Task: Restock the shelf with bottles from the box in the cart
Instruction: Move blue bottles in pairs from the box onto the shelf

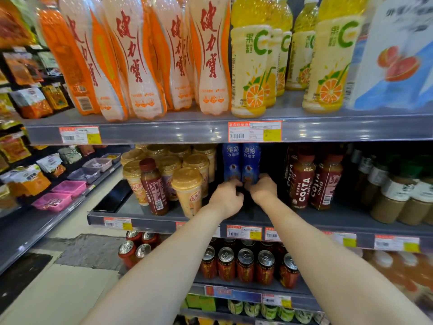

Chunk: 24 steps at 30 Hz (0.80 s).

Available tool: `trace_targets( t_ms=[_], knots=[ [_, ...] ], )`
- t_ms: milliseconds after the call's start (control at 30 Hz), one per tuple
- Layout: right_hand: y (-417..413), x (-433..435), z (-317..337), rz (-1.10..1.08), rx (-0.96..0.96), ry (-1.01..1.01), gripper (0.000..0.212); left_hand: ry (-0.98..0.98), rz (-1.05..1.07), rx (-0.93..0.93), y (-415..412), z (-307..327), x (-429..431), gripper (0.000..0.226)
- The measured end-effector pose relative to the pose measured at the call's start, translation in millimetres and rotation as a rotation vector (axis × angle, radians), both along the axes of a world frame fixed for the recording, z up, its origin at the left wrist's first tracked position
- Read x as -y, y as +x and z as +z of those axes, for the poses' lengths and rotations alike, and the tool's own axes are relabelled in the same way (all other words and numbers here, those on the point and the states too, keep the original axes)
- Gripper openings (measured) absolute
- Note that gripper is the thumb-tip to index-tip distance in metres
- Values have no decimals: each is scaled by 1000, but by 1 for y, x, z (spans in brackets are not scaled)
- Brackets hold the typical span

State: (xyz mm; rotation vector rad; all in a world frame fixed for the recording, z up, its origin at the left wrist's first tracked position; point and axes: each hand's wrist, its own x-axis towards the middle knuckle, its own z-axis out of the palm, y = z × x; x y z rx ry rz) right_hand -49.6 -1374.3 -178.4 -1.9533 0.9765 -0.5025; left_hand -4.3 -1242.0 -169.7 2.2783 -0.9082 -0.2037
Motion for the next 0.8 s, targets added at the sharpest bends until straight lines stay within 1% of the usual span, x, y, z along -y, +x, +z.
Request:
trace_targets(
  t_ms=[133, 267, 400, 533, 600, 667, 800],
  knots=[
    [-21, -9, -2, 64, -22, -31, 41, 134, -25, 191, -25, -2, -11, 42],
    [-44, -20, -5, 165, -39, -133, 36, 174, -6, 303, -49, -4, -22, 39],
    [-76, -37, -6, 233, -74, -210, 46, 209, -5, 375, -69, -2, -38, 40],
    [-123, -56, -1, 256, -80, -309, 48, 275, -28, 486, -94, 4, -63, 42],
    [-152, -66, 0, 238, -130, -364, 48, 291, -42, 516, -111, 5, -78, 38],
    [-185, -79, -2, 208, -207, -375, 46, 311, -56, 514, -132, 2, -96, 33],
    [-261, -112, -18, 158, -355, -366, 46, 368, -146, 483, -188, -20, -125, 38]
  ],
)
